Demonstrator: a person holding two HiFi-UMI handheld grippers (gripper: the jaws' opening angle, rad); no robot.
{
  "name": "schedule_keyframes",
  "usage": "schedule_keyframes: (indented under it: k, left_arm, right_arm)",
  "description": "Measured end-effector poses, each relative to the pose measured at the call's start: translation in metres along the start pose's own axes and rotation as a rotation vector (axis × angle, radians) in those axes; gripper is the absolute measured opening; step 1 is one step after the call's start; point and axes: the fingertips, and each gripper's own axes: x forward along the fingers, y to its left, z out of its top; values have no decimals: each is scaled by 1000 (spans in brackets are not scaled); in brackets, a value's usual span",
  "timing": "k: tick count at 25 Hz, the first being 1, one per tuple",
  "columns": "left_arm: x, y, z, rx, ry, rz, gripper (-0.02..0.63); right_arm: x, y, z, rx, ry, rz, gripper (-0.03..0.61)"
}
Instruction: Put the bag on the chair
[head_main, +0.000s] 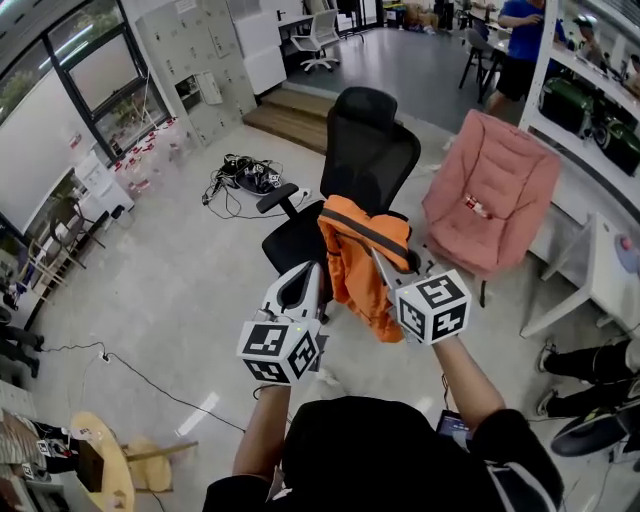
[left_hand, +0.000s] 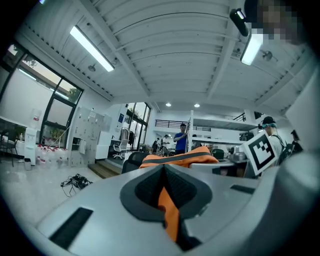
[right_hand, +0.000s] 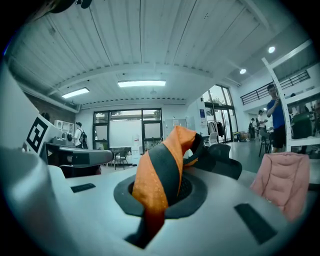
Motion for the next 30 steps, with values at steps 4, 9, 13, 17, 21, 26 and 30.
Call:
schedule_keyframes:
  k: [4,9,13,17,21,26,30]
  left_arm:
    - [1,9,0,-11,-1,0,9]
    - [12,26,-3,-27,-4,13,9]
    - [29,42,1,-41,3,11,9]
    - [47,63,6,-55,9,6,9]
    - [79,87,-2,-68,25,-3,9]
    - [117,118,4,-76,33,-19,9]
    - [144,149,10,-93,36,-24,9]
  right_arm:
    - [9,1,1,-1,4,-1,12]
    - [28,-1,3,-4,-14,20,12]
    - [48,-10,9,6,-10,16,13]
    - [73,-16,13,13,4,17,12]
    - [106,-30,7,17,17,17,12]
    - [150,-49,9,24,36,5,12]
    - [187,-63,15,26,46,-9,12]
